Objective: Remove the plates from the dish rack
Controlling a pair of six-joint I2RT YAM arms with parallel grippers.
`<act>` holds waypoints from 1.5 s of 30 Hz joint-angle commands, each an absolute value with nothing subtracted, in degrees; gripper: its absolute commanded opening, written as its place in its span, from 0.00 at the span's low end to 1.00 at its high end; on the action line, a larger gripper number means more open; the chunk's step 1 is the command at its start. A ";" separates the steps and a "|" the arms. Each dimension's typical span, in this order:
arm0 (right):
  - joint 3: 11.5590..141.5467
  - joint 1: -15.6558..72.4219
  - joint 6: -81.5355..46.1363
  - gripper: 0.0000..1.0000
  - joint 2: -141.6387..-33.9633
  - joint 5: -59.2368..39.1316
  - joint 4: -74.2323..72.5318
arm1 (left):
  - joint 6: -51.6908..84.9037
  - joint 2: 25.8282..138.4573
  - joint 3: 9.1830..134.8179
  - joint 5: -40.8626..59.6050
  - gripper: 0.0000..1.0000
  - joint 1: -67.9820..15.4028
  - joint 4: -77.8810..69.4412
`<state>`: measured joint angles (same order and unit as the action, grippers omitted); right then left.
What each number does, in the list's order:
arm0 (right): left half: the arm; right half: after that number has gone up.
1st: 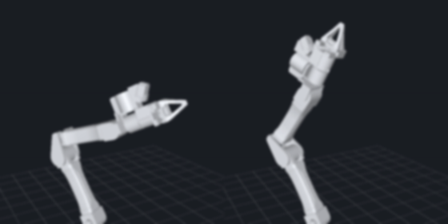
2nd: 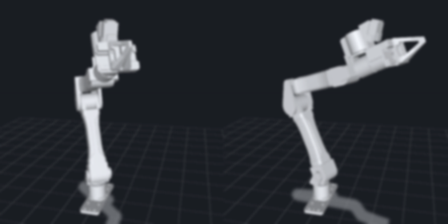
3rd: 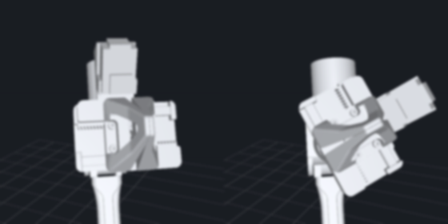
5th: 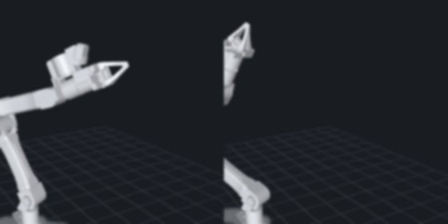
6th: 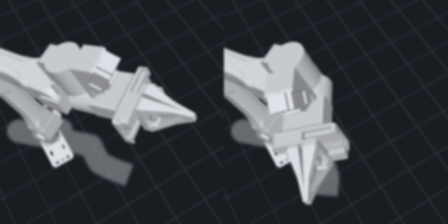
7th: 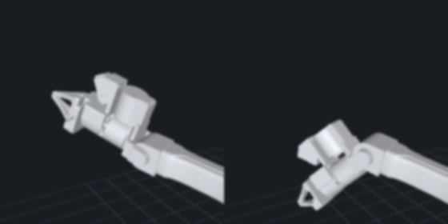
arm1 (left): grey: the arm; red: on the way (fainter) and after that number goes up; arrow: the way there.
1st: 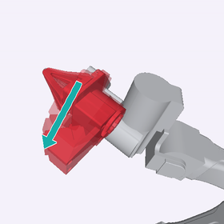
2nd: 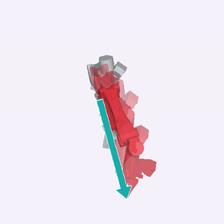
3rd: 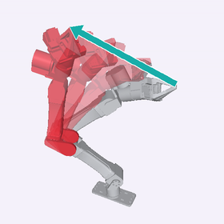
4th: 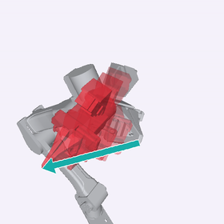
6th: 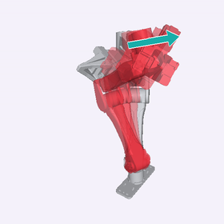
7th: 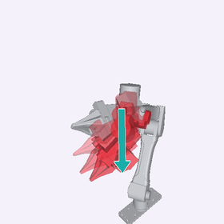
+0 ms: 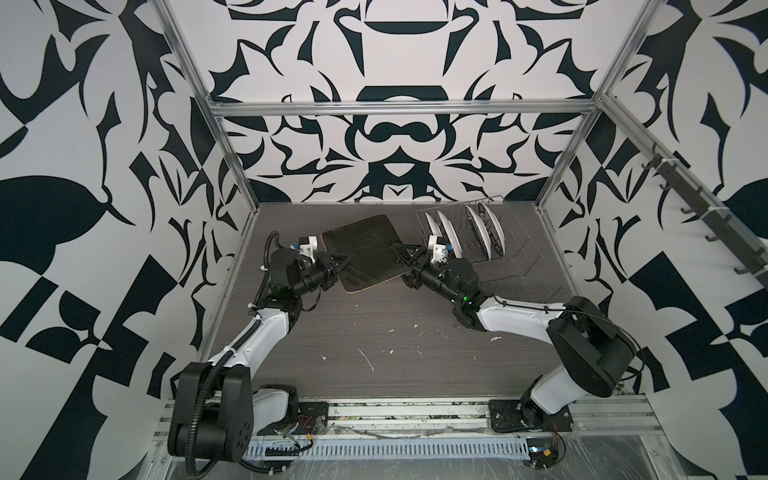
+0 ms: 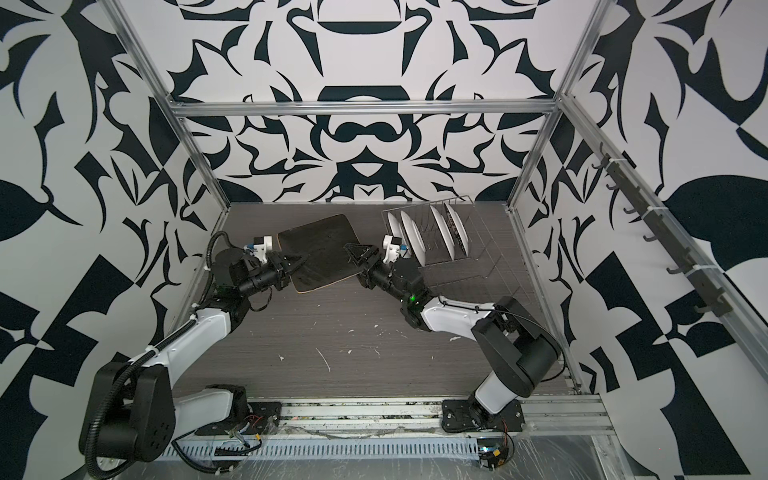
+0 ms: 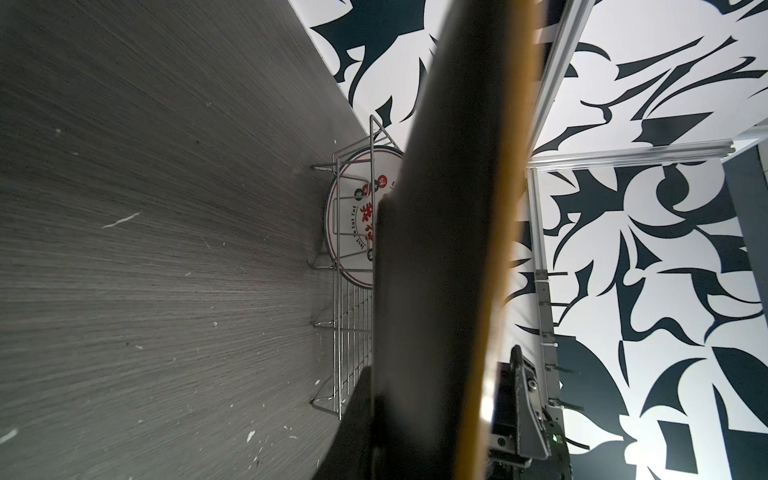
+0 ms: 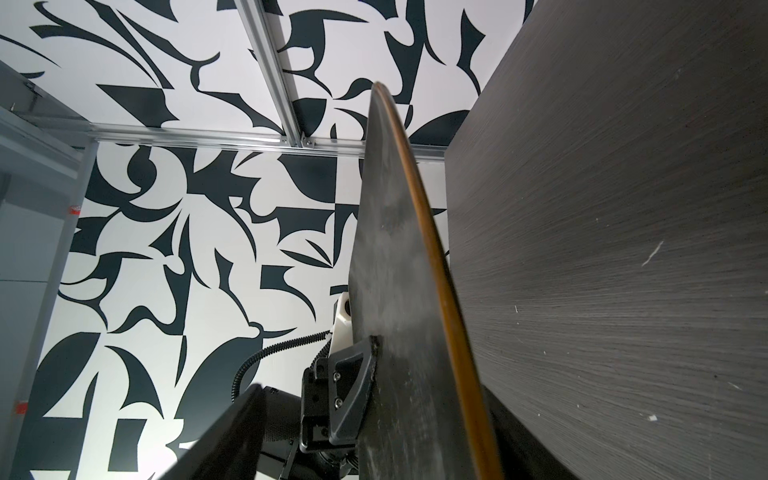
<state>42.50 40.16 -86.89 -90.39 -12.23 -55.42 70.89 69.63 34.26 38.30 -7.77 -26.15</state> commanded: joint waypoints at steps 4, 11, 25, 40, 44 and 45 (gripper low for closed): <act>44.78 39.38 -86.57 0.82 -87.99 -12.44 -61.87 | 68.70 67.06 37.74 38.45 0.00 -6.92 -27.51; 44.74 37.97 -87.42 0.83 -88.15 -13.58 -60.06 | 70.09 67.15 38.31 38.36 0.00 -4.26 -29.00; 45.22 35.54 -87.89 0.83 -85.97 -15.29 -54.31 | 72.28 69.47 40.04 36.93 0.00 0.17 -30.32; 51.23 33.49 -83.08 0.83 -84.29 -18.61 -41.48 | 79.14 78.28 30.68 19.89 0.00 2.50 -50.13; 53.65 33.49 -80.55 0.83 -84.59 -18.80 -36.72 | 80.32 82.73 30.43 18.46 0.00 3.78 -55.51; 54.28 33.49 -80.13 0.83 -84.72 -18.89 -35.82 | 80.57 83.70 30.50 18.30 0.00 4.10 -56.24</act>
